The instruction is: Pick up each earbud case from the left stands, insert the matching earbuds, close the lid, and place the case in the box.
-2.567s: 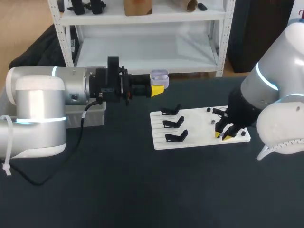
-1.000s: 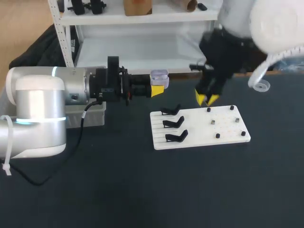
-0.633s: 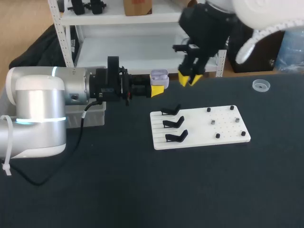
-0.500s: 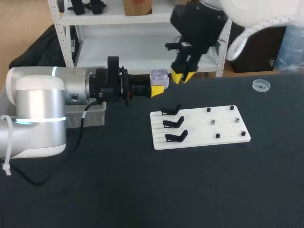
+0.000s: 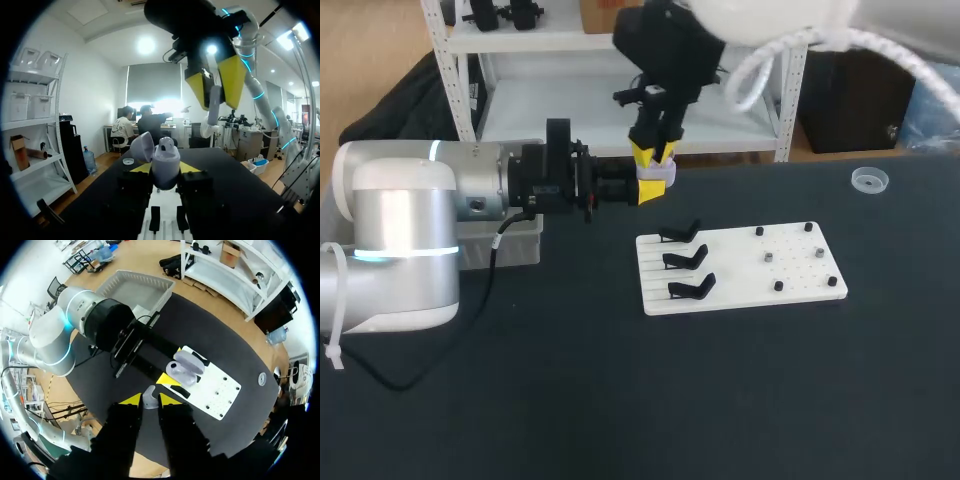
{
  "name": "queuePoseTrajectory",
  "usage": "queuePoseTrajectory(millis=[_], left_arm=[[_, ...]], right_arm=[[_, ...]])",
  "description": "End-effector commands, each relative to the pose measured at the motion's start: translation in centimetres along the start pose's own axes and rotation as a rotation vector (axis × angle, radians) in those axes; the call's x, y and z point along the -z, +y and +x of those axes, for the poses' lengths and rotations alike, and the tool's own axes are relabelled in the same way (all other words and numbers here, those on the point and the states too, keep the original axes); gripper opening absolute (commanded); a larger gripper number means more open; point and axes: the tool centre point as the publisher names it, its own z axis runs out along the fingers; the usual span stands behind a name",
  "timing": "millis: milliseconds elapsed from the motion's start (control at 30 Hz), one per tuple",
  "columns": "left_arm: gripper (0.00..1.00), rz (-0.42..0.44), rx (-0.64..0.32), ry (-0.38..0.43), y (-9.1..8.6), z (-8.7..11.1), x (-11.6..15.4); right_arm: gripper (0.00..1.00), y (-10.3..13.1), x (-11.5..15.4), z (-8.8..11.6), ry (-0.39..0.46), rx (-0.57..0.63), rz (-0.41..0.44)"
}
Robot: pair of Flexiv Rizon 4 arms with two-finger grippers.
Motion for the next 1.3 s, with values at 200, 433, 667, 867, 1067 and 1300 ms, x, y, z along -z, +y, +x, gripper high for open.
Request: queuePoseTrajectory(millis=[200,433,667,867,1067,1300], left_arm=[[0.00,-0.002,-0.001,-0.002,0.0,0.1,0.0],[0.00,-0.002,-0.001,-0.002,0.0,0.1,0.0],[0.00,-0.002,-0.001,-0.002,0.0,0.1,0.0],[0.00,-0.002,-0.001,-0.002,0.0,0.1,0.0],[0.00,-0.002,-0.001,-0.002,0.0,0.1,0.0],[0.00,-0.002,-0.001,-0.002,0.0,0.1,0.0]], right_arm=[[0.00,-1.0,-0.8,-1.7,0.084,0.008,0.036],[0.00,-2.0,-1.2,-1.6,0.082,0.014,0.057],[0.00,-2.6,-1.7,-1.7,0.062,0.008,0.068],[0.00,-2.8,-2.0,-1.8,0.056,0.011,0.084],[0.00,-2.9,-2.2,-1.6,0.064,0.011,0.089],[0.00,-3.0,-2.5,-1.5,0.070,0.005,0.087]])
